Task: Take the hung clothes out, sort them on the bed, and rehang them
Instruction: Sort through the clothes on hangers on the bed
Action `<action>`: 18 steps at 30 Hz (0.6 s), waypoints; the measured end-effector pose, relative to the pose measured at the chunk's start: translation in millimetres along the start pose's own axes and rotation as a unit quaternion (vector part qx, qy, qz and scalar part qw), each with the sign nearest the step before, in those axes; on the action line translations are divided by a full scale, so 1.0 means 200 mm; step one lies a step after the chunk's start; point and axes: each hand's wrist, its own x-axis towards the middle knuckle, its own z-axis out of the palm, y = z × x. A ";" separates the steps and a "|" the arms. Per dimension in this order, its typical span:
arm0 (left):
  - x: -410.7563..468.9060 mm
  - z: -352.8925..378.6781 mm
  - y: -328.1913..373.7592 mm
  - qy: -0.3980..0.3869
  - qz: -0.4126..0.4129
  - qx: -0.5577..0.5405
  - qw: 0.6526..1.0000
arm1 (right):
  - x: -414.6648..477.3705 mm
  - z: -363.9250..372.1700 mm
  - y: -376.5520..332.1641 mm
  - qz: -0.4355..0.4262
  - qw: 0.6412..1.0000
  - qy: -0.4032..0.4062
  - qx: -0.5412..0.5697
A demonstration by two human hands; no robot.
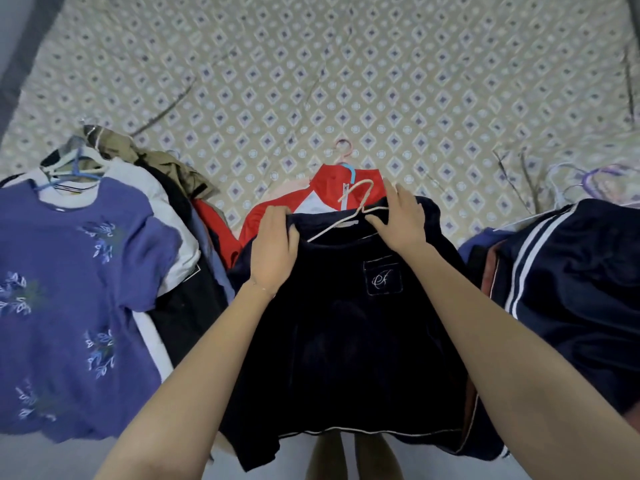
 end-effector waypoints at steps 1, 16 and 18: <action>-0.01 -0.01 0.00 0.000 -0.014 -0.007 1.000 | 0.02 0.01 0.01 -0.004 1.000 -0.021 -0.004; -0.08 -0.05 0.01 -0.018 -0.087 -0.053 0.995 | -0.15 0.04 0.11 -0.144 0.977 -0.153 0.019; -0.08 -0.05 -0.01 -0.016 -0.090 -0.064 0.994 | -0.17 0.06 0.11 -0.169 0.977 -0.125 0.029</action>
